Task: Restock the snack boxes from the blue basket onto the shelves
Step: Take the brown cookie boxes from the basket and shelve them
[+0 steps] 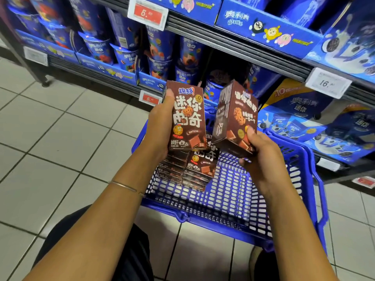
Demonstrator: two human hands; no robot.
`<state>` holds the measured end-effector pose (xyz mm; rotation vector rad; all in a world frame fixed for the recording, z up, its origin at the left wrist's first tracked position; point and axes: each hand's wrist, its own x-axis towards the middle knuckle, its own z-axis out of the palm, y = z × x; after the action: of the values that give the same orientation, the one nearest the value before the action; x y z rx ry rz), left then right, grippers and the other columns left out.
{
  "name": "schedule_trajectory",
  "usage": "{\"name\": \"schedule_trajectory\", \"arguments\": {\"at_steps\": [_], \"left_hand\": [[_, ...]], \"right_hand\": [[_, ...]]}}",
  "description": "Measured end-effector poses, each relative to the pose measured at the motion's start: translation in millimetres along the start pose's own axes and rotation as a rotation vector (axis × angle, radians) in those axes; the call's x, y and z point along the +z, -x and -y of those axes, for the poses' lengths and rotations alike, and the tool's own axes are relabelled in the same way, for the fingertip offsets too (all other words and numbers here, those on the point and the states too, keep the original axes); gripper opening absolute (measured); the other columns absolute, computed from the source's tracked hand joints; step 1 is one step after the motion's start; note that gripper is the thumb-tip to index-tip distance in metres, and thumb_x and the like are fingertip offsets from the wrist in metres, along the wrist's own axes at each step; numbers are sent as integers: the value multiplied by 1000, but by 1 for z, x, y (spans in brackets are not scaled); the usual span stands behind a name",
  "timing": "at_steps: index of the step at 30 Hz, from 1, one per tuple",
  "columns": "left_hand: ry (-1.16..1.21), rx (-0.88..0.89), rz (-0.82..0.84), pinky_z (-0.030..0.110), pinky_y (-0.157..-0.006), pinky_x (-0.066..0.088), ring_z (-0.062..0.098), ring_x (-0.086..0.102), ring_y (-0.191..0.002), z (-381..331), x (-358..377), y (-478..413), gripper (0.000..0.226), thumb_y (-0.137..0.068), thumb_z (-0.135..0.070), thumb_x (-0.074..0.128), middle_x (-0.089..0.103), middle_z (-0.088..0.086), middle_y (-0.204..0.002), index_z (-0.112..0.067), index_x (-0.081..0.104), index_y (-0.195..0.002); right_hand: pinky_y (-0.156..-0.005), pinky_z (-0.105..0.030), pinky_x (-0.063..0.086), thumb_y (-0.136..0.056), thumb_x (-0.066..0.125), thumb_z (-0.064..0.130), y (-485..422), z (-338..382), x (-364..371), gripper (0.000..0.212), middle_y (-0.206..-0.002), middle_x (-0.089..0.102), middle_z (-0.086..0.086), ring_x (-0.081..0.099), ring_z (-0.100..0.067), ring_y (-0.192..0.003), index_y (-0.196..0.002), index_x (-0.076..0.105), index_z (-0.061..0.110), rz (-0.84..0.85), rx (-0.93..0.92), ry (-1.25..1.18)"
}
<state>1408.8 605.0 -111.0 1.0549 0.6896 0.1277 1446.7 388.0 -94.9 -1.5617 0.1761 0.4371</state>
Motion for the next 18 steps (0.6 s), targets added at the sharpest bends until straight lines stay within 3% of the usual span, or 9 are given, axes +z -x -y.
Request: {"name": "schedule_trajectory", "arguments": {"at_steps": [3, 6, 9, 15, 18], "left_hand": [[14, -19, 27, 57, -106, 56, 33, 77, -110, 0, 0, 1, 62, -105, -66, 43, 79, 12, -118, -15, 66, -133], [60, -27, 133, 62, -111, 51, 44, 70, -121, -1, 2, 4, 70, -105, -68, 42, 74, 21, -129, -12, 66, -139], [44, 10, 265, 58, -112, 51, 36, 72, -122, 0, 3, 9, 68, -105, -67, 40, 75, 15, -130, -15, 66, -140], [50, 75, 301, 58, -109, 54, 38, 72, -120, 0, -5, 9, 74, -89, -61, 67, 74, 16, -131, -11, 61, -143], [163, 69, 310, 51, -100, 60, 35, 75, -113, -3, -10, 9, 55, -97, -54, 63, 76, 17, -126, -10, 69, -131]], "right_hand": [[-53, -19, 46, -92, 63, 39, 5, 15, 16, 15, -88, 74, 7, 64, -3, -68, -93, 70, 25, 109, -108, -1], [-73, -27, 54, -98, 64, 31, 8, 14, 42, 19, -99, 78, 3, 73, -10, -84, -112, 69, 18, 128, -180, 139], [-85, -34, 56, -99, 64, 29, 9, 5, 64, 20, -99, 78, 3, 75, -15, -92, -115, 66, 18, 78, -226, 232], [-82, -35, 59, -92, 69, 45, 8, 6, 74, 31, -100, 75, -1, 76, -15, -90, -114, 67, 24, 73, -246, 226], [-74, -33, 56, -90, 57, 65, 0, 5, 68, 48, -94, 76, 5, 73, -14, -85, -116, 67, 26, 67, -162, 132]]}}
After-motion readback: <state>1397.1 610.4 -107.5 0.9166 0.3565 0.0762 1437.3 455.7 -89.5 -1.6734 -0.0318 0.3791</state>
